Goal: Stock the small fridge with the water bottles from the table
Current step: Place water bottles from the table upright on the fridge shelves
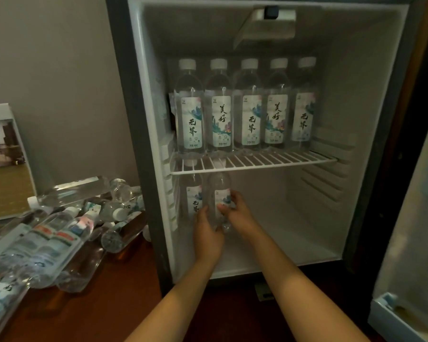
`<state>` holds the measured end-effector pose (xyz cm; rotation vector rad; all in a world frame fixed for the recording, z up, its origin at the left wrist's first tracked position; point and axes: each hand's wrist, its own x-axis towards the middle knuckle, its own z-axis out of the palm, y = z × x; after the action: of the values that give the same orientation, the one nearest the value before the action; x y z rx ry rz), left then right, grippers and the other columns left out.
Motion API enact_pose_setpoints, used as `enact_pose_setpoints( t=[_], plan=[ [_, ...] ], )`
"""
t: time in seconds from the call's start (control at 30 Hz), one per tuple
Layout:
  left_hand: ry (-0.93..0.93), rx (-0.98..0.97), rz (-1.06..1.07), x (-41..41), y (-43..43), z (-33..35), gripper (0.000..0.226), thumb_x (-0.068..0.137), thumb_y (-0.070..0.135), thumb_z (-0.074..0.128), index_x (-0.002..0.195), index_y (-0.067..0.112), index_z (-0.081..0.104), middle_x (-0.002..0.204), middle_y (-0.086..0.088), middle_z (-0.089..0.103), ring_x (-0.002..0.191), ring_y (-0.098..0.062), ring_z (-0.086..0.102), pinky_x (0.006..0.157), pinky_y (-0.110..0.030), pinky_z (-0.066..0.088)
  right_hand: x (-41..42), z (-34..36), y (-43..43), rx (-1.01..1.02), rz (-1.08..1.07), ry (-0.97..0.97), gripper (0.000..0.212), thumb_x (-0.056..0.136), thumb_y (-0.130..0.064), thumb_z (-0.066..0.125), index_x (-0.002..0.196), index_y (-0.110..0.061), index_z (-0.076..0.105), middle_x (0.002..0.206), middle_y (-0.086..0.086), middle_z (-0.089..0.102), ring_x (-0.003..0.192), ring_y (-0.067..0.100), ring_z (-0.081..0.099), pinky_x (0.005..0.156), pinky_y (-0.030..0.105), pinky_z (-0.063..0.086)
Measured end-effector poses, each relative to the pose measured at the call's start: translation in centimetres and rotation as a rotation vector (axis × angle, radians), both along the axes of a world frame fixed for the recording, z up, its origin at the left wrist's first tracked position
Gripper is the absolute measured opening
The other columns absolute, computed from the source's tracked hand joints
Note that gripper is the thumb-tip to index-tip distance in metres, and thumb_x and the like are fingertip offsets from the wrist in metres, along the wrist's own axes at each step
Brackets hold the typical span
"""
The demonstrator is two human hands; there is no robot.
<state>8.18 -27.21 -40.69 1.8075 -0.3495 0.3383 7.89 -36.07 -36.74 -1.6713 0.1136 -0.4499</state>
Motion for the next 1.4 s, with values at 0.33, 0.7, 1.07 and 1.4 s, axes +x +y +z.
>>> enact_pose_setpoints(
  t=[0.33,0.7,1.07,1.4],
  plan=[
    [-0.011,0.116,-0.01,2.4,-0.1,0.2,0.062,0.079,-0.005,0.055,0.137,0.013,0.044,0.134,-0.009,0.052,0.124,-0.022,0.048,0.102,-0.028,0.04,2.2,-1.0,0.2,-0.08,-0.021,0.005,0.061,0.079,0.009,0.057,0.132,-0.014,0.038,0.124,0.007,0.055,0.115,0.026,0.055,0.1,0.044,0.045],
    [0.051,0.098,-0.026,2.6,0.2,0.9,0.046,0.082,0.0,0.054,0.127,0.007,0.053,0.125,-0.012,0.057,0.118,-0.026,0.053,0.101,-0.042,0.044,2.8,-0.5,0.5,-0.092,-0.048,0.045,0.06,0.08,0.007,0.058,0.134,-0.011,0.038,0.128,0.013,0.055,0.115,0.028,0.055,0.1,0.045,0.046],
    [0.119,0.139,-0.079,-1.9,2.0,1.7,0.059,0.085,-0.004,0.054,0.139,0.012,0.036,0.138,-0.007,0.044,0.127,-0.02,0.043,0.098,-0.021,0.035,-1.1,0.3,0.1,-0.074,-0.024,0.155,0.053,0.086,0.003,0.055,0.136,-0.004,0.038,0.119,0.015,0.056,0.102,0.023,0.058,0.079,0.024,0.049],
    [-0.193,0.139,-0.061,-9.0,9.1,1.9,0.03,0.083,-0.006,0.056,0.087,0.022,0.065,0.086,0.015,0.06,0.082,0.001,0.058,0.071,-0.005,0.043,-9.2,0.9,4.4,-0.094,0.204,0.304,0.023,0.098,-0.018,0.047,0.117,-0.009,0.057,0.096,0.007,0.066,0.07,0.015,0.063,0.067,0.022,0.049]
  ],
)
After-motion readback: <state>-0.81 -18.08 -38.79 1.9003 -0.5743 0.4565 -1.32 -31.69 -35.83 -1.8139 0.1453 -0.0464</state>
